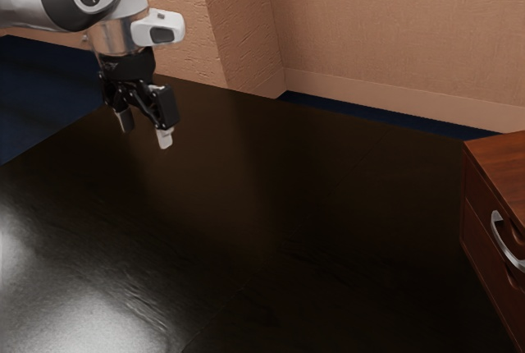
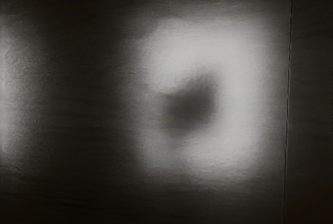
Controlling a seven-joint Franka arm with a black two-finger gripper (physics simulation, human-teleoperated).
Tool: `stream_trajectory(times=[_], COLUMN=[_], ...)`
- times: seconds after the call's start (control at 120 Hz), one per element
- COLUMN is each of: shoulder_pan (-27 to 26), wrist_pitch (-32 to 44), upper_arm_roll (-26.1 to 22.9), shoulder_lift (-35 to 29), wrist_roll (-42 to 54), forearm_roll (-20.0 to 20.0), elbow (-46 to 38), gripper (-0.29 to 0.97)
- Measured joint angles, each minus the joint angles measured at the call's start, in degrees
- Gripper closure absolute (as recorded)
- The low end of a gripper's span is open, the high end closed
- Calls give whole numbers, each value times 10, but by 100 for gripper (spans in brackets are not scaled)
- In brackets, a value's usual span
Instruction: Pull the drawer handle with one arm to open the drawer
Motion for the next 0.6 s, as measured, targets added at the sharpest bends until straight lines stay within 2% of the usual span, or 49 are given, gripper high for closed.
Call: stream_trajectory(times=[0.233,0.358,0.467,0.517,0.6], shoulder_pan=[0,0,16,19,22], wrist_pitch=[32,8,-12,-20,-22], upper_arm_roll=[18,12,-14,-21,-23], shoulder_lift=[-9,-45,-65,-70,-66], wrist_roll=[18,-12,-69,-95,-142], forearm_roll=[-22,-18,-24,-35,-80], elbow=[2,84,101,92,53], gripper=[0,0,0,0,0])
